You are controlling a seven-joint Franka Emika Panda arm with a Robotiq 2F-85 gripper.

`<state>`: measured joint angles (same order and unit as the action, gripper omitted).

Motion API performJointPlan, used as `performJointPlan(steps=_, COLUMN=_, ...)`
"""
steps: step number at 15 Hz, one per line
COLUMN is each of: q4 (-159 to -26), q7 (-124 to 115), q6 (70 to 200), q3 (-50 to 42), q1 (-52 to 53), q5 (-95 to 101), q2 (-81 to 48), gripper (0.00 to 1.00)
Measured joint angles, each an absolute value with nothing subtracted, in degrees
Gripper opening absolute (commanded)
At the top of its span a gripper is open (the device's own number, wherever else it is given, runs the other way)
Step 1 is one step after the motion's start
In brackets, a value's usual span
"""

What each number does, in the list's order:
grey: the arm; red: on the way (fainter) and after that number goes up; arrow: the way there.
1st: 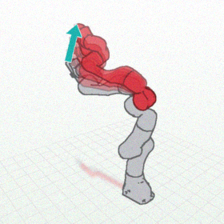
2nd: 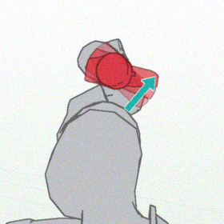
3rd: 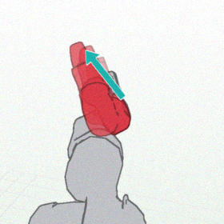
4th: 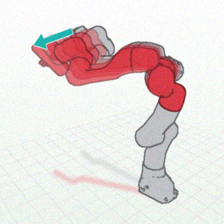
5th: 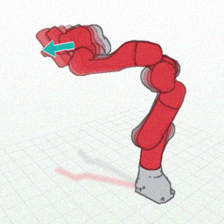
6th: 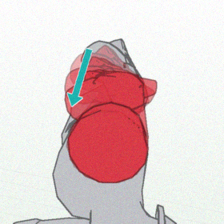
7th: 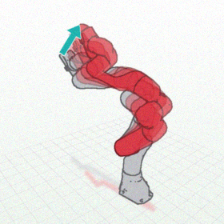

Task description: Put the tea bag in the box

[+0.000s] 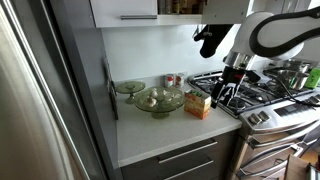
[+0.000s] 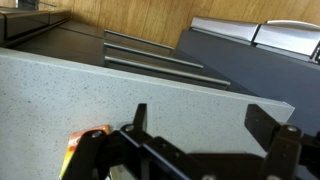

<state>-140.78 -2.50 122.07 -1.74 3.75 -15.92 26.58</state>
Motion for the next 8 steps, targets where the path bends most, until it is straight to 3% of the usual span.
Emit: performJointPlan(steps=8, q4=-137.1, q7=-25.8, q6=122.2, q3=2.2, q1=2.3, q5=-22.1, q2=27.2, gripper=1.0)
